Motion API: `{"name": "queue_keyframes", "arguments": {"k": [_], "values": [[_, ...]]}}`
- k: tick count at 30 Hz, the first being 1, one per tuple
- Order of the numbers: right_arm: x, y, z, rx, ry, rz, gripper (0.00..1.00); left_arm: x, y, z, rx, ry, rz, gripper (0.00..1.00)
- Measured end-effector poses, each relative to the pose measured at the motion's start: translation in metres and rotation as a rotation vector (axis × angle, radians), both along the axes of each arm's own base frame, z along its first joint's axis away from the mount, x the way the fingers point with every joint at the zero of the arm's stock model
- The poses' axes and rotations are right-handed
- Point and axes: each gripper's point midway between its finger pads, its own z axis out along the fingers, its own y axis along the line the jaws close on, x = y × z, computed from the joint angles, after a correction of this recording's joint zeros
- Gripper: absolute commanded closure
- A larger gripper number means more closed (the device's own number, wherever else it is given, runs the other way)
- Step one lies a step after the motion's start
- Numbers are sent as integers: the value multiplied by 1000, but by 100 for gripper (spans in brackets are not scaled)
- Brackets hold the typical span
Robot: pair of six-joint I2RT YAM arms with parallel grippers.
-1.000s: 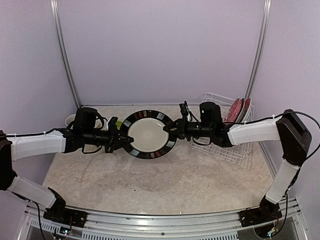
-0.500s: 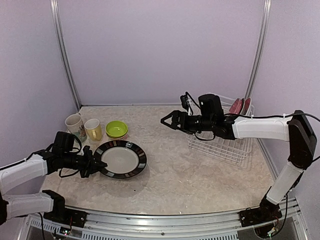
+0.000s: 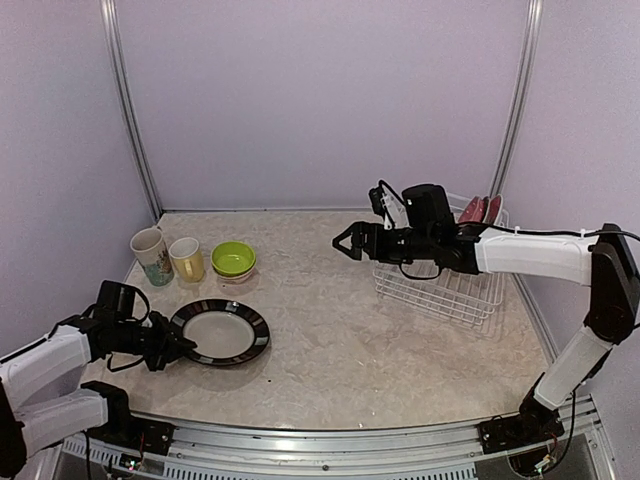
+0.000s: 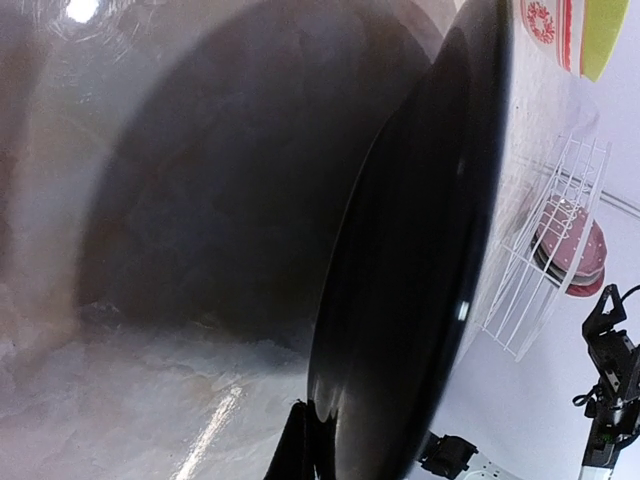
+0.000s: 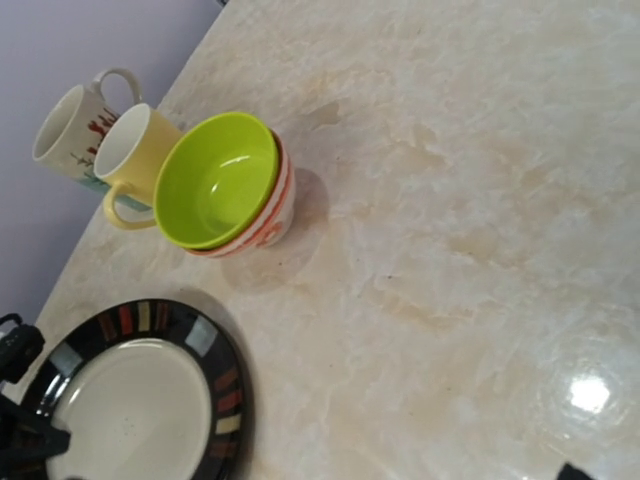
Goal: Unload the mixed dishes from the dish rack
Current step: Place the plate at the center of the board.
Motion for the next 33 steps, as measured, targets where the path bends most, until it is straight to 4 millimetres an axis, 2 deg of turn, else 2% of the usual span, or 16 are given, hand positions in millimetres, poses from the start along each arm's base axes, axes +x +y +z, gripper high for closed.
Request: {"name": "queue_keyframes", "arguments": {"k": [5, 6, 11, 19, 23, 29, 33], "values": [[-1, -6, 12, 0, -27, -15, 0, 1, 3, 0, 17, -17, -1, 100], [-1, -7, 16, 4, -36, -16, 0, 2, 4, 0, 20, -18, 2, 96], [1, -14, 29, 12, -68, -34, 0, 1, 12, -4, 61, -9, 36, 61], [1, -21, 20, -9, -58, -46, 0, -5, 23, -11, 117, 28, 76, 36], [2, -24, 17, -25, -55, -55, 0, -6, 28, -7, 150, 35, 91, 15], [6, -42, 21, -60, -69, -96, 0, 1, 40, 6, 204, 24, 141, 1], [9, -56, 29, -78, -88, -131, 0, 5, 49, 15, 241, 29, 191, 1]]}}
